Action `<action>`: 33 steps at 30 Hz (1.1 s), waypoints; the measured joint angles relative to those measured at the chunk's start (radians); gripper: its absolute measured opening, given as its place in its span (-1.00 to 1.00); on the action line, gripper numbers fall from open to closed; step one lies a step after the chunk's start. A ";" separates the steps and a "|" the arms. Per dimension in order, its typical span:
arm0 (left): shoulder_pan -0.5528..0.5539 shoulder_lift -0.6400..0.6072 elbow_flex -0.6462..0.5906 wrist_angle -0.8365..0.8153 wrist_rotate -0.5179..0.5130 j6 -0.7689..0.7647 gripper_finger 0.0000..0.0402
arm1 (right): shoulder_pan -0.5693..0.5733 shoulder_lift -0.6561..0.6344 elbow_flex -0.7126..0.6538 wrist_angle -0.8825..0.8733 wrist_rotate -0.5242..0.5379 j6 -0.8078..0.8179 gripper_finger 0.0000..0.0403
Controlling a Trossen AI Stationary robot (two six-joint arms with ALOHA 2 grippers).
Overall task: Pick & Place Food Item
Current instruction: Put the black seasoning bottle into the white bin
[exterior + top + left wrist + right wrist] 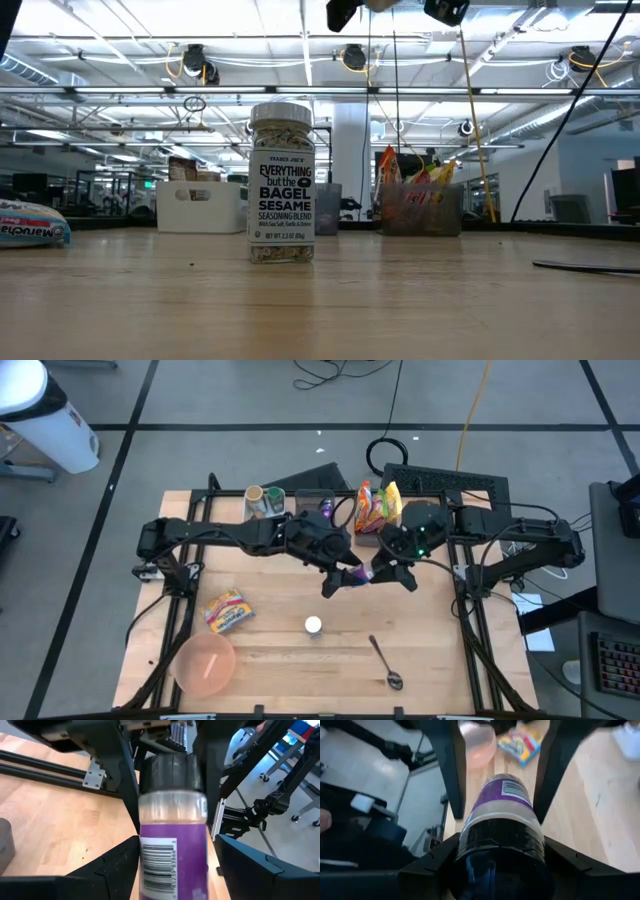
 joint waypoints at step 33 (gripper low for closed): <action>0.025 -0.002 -0.001 -0.042 0.038 -0.006 -0.01 | -0.012 0.034 0.000 0.062 -0.015 0.008 0.00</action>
